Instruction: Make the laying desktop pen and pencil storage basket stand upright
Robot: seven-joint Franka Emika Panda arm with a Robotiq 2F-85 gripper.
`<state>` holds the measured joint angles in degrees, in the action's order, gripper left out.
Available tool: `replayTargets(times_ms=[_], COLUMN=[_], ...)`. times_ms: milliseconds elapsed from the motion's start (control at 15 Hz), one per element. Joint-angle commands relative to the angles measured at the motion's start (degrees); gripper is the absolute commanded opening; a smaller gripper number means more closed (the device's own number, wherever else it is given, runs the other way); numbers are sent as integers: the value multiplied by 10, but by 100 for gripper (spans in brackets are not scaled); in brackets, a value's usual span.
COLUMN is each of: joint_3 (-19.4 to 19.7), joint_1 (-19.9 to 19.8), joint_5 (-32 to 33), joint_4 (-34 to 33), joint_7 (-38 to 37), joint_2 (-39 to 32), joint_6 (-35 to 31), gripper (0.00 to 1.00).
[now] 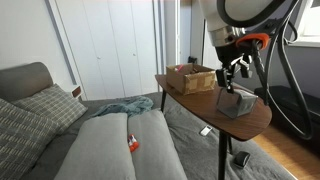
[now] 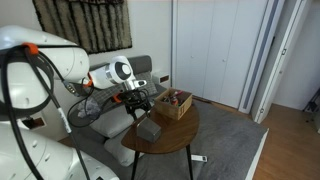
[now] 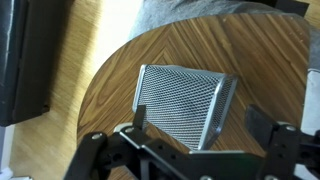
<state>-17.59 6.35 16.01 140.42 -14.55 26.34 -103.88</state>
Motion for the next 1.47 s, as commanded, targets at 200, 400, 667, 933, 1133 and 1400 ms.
replayTargets(times_ms=[200,400,667,933,1133,1400], joint_3=[-12,-7,5,16,26,49], joint_1=[1,7,9,9,9,4], joint_5=[85,82,62,49,37,-11], joint_4=[-21,-29,-36,-43,-58,-64], joint_7=[-81,-90,-83,-75,-70,-56], joint_2=[-76,-93,-100,-98,-91,-89], joint_6=[-11,-4,-3,-3,2,-6], gripper=[74,65,35,8,0,0])
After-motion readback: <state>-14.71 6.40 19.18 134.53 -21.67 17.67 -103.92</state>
